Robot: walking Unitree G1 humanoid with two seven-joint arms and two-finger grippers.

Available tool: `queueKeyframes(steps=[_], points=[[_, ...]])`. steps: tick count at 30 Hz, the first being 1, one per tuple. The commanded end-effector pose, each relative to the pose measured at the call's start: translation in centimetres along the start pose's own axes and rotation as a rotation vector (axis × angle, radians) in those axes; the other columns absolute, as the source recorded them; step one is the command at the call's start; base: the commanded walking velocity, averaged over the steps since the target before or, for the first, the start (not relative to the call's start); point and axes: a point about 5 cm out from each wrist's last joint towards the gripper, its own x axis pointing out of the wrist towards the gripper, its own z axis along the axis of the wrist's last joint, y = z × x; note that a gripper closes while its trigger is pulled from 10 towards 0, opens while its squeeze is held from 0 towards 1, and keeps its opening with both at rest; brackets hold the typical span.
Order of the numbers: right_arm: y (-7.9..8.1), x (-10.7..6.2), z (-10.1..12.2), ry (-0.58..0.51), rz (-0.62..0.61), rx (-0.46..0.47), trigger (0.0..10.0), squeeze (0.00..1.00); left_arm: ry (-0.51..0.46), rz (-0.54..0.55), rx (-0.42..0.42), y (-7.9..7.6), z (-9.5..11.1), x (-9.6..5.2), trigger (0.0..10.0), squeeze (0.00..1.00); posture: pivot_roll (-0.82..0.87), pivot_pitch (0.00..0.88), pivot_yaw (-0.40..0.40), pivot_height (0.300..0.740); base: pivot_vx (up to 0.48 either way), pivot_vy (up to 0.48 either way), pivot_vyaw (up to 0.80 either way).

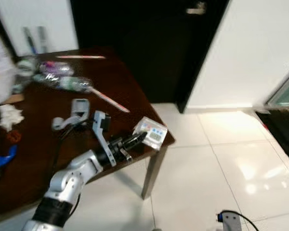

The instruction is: Picking trash to rubbish bin

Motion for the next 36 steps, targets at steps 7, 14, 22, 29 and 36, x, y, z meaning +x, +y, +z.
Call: queueKeyframes(steps=[7, 14, 22, 29, 36], points=[[-0.4, 0.0, -0.6, 0.026, -0.023, 0.003, 10.0, 0.00, 0.050, -0.007, 0.014, -0.1, -1.4, 0.3, 10.0, 0.00, 0.08, 0.106, -0.075, 0.740, 0.000, 0.000, -0.76], [-0.4, -0.1, -0.8, 0.036, -0.038, -0.004, 10.0, 0.00, 0.063, -0.010, 0.019, 0.0, -2.0, 0.4, 10.0, 0.00, 0.08, 0.105, -0.073, 0.740, 0.000, 0.000, -0.77], [-0.6, -0.1, -0.9, 0.042, -0.055, -0.004, 10.0, 0.00, 0.080, 0.003, 0.030, 0.2, -2.8, 0.3, 10.0, 0.00, 0.07, 0.108, -0.072, 0.740, 0.000, 0.000, -0.77], [-0.9, -0.1, -1.1, 0.048, -0.069, 0.000, 10.0, 0.00, 0.065, -0.020, 0.060, 0.0, -2.8, 0.4, 10.0, 0.00, 0.07, 0.108, -0.070, 0.740, 0.000, 0.000, -0.77], [-0.9, -0.1, -1.1, 0.048, -0.070, 0.004, 10.0, 0.00, 0.047, 0.023, 0.106, 0.5, -2.9, 0.6, 10.0, 0.00, 0.07, 0.107, -0.069, 0.740, 0.000, 0.000, -0.77]])
